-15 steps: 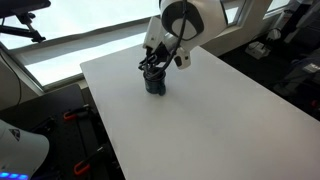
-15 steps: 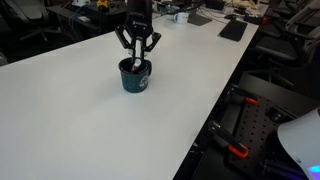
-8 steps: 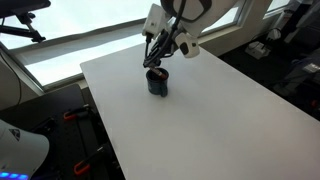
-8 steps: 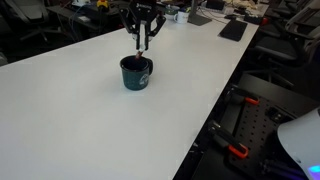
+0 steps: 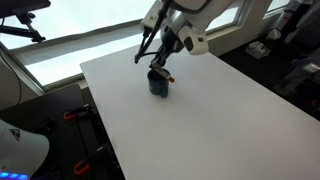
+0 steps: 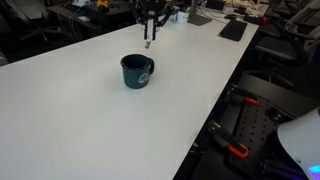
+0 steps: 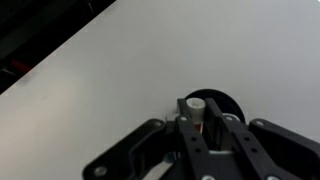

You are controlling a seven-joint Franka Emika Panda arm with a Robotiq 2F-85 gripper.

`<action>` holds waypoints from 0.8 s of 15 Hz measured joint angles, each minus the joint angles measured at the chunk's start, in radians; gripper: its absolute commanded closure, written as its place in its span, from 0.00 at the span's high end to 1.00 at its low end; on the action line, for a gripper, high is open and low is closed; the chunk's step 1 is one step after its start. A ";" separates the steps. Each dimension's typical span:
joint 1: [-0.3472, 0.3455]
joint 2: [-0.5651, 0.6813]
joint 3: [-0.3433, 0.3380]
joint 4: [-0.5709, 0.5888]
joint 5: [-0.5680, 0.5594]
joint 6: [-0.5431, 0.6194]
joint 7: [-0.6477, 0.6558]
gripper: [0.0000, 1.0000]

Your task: Remove the marker from the cup

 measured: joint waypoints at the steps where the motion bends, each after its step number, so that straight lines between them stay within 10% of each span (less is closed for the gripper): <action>1: 0.000 -0.002 -0.007 -0.005 -0.002 0.021 0.014 0.05; 12: -0.035 0.119 -0.079 -0.035 -0.019 0.218 0.104 0.05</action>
